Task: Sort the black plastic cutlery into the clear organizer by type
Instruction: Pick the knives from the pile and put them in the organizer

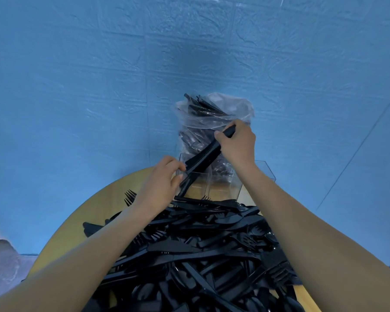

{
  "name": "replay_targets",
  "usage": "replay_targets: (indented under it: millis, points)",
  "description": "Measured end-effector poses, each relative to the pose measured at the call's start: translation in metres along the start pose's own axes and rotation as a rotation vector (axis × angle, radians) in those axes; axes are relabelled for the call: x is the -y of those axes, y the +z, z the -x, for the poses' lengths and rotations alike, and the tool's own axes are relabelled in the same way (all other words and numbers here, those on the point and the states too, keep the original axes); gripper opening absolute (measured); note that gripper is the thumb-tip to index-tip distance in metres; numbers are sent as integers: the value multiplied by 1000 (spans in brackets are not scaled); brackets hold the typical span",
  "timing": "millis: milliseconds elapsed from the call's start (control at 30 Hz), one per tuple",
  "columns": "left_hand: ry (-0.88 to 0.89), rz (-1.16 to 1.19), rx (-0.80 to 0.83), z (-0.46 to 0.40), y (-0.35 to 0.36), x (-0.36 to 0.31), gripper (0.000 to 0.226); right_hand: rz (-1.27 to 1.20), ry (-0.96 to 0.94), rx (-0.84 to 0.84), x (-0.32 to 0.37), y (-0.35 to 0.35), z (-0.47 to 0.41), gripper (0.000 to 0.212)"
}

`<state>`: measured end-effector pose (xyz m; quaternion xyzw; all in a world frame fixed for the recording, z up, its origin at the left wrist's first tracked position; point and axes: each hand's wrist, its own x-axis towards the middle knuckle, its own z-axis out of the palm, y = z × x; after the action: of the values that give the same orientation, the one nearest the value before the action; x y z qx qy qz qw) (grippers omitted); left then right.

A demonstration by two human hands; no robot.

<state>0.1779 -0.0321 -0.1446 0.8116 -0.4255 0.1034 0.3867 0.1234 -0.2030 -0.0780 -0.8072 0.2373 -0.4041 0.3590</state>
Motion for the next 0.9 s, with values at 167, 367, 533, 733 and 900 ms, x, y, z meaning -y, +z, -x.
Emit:
replay_targets:
  millis: [167,367,533,733,900]
  points:
    - [50,-49,8,5,-2,0,22,412,-272,68,-5,25,18,25]
    - [42,-93,36,10,-4,-3,31,703,-374,184,-15,26,19,40]
    - [4,-181,65,17,-7,-16,40,495,-201,200,-10,-4,23,44]
    - [40,-166,103,42,-1,-44,31,286,-124,230,-45,-63,69,16]
    - [32,-195,300,66,11,-56,37,450,-125,599,-77,-91,109,35]
